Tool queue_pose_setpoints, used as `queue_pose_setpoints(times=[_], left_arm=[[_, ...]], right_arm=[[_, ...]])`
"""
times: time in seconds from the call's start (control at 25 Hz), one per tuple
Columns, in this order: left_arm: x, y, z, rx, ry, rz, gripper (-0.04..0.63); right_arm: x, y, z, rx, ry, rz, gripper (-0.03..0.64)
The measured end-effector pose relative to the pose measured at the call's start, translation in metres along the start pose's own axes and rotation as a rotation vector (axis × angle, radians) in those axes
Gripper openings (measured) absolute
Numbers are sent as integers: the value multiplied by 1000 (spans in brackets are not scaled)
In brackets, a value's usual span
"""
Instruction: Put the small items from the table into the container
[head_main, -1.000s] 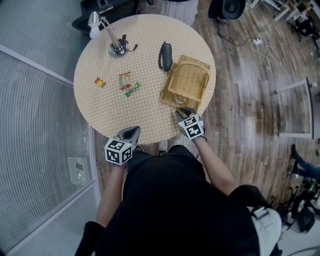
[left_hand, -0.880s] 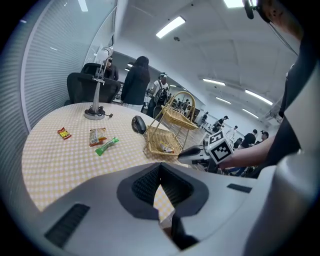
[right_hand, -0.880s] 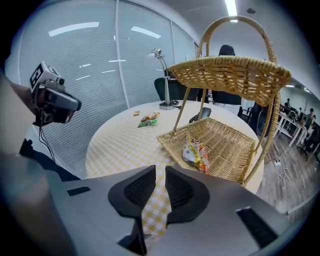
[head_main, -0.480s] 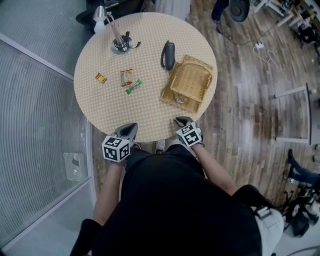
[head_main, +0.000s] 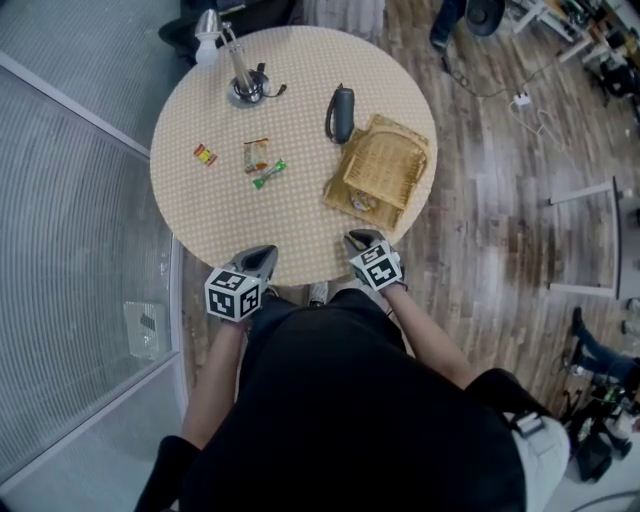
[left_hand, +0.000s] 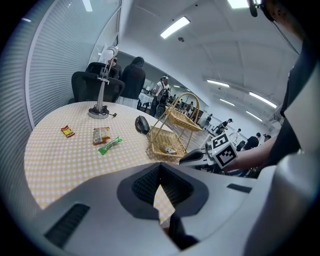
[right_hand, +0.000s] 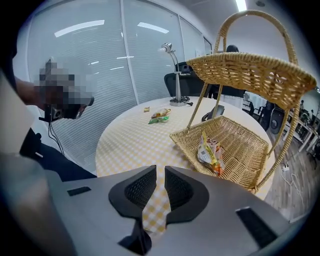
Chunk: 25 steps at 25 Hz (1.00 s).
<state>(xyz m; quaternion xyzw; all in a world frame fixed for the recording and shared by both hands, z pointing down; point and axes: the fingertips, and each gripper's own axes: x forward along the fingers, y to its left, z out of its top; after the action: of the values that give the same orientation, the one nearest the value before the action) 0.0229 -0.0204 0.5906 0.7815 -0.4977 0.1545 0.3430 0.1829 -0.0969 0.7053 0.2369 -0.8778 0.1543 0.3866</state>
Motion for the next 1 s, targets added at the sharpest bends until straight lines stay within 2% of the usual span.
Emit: queue_pose_setpoints(times=[0.2,0.44,0.76,1.0], left_arm=[[-1,0,3,-15,-16,0,3],[-9,12,-4,-52,-29,15,3],[-20,36,-13,-105,-47,21,3],[-23,63,-9,-133,-53,1,3]], right_arm=[[3,2,0,-13,10,20,69],[14,21,6,-61,13,101,69],[42,63,43,-156,7,212,69],[65,72,84,-231,14,212,69]])
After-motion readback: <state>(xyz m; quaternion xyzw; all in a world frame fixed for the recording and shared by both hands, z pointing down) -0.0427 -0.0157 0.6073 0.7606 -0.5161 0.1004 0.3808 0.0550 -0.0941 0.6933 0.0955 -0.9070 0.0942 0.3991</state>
